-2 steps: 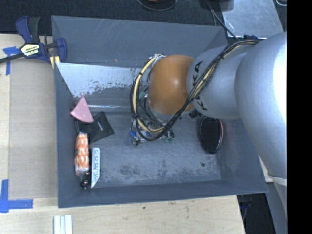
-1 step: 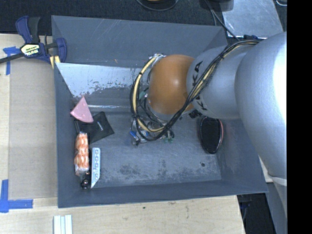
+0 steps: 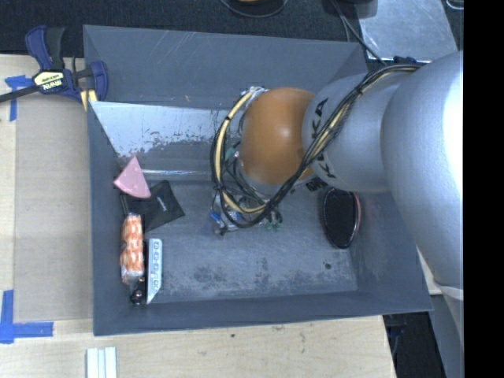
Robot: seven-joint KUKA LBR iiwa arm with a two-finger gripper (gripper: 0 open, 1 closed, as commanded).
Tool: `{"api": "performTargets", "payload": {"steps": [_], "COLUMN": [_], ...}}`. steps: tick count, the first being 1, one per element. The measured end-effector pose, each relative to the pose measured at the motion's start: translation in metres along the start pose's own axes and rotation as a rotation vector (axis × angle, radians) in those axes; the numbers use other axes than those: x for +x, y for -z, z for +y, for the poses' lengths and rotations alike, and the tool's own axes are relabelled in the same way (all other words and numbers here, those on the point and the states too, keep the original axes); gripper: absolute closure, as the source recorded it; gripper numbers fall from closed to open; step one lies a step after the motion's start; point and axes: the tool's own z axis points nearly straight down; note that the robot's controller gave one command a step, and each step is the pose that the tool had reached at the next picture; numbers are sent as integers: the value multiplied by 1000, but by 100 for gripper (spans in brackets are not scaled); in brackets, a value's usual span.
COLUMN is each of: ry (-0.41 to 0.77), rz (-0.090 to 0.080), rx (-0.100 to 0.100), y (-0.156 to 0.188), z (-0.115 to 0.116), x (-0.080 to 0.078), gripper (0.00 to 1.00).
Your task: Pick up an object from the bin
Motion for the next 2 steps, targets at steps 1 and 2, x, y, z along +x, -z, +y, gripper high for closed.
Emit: {"api": "performTargets", "payload": {"steps": [1, 2], "ry": [0, 0], "rz": [10, 8], "rx": [1, 1], "y": [18, 34], "z": [0, 0], "x": [3, 2], "gripper": [100, 100]}}
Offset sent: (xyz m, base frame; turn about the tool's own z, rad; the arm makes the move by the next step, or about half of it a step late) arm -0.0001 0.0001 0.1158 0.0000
